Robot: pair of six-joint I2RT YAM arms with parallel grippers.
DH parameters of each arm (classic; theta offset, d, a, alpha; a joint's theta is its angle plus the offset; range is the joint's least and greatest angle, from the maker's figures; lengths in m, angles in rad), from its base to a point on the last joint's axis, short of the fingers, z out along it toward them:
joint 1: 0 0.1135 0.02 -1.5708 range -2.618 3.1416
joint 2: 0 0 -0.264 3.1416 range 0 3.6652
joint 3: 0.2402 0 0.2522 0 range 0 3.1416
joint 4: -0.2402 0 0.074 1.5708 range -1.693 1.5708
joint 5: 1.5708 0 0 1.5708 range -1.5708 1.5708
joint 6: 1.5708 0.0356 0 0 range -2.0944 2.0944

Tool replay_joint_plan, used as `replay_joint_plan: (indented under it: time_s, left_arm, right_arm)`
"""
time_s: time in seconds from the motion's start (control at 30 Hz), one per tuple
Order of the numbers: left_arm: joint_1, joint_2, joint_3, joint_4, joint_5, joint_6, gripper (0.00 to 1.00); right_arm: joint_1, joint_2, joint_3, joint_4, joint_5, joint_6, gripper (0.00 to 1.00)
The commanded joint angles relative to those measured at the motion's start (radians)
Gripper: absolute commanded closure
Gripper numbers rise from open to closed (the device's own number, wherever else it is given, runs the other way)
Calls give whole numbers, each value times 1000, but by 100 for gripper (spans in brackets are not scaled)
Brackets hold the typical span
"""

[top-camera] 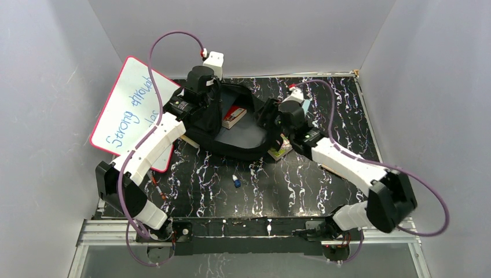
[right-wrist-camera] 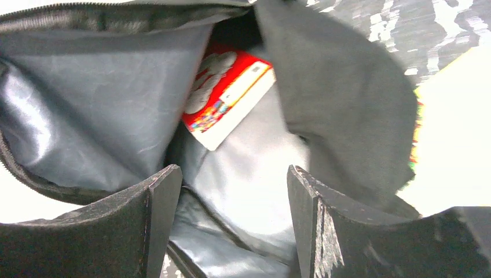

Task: Pack the student bag
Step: Place the book in the student bag, then move the book to the center of the board.

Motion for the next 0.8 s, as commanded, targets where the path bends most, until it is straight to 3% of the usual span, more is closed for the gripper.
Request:
replay_joint_plan:
  time_s: [0.0, 0.1, 0.27, 0.43, 0.77]
  left_arm:
    - [4, -71, -27, -2, -108, 3, 100]
    - [4, -98, -54, -19, -170, -14, 100]
    - [4, -138, -63, -48, -276, -23, 100]
    - [6, -146, -38, -60, -345, -11, 100]
    - [7, -115, -10, -71, -393, 2, 100]
  right_arm:
    - [-31, -127, -16, -256, 198, -122, 25]
    - [-99, -150, -16, -319, 173, -169, 29]
    - [-250, -38, 65, -327, -50, -263, 38]
    - [-269, 176, 238, -299, -186, -360, 43]
    - [-299, 539, 479, -318, -227, -367, 56]
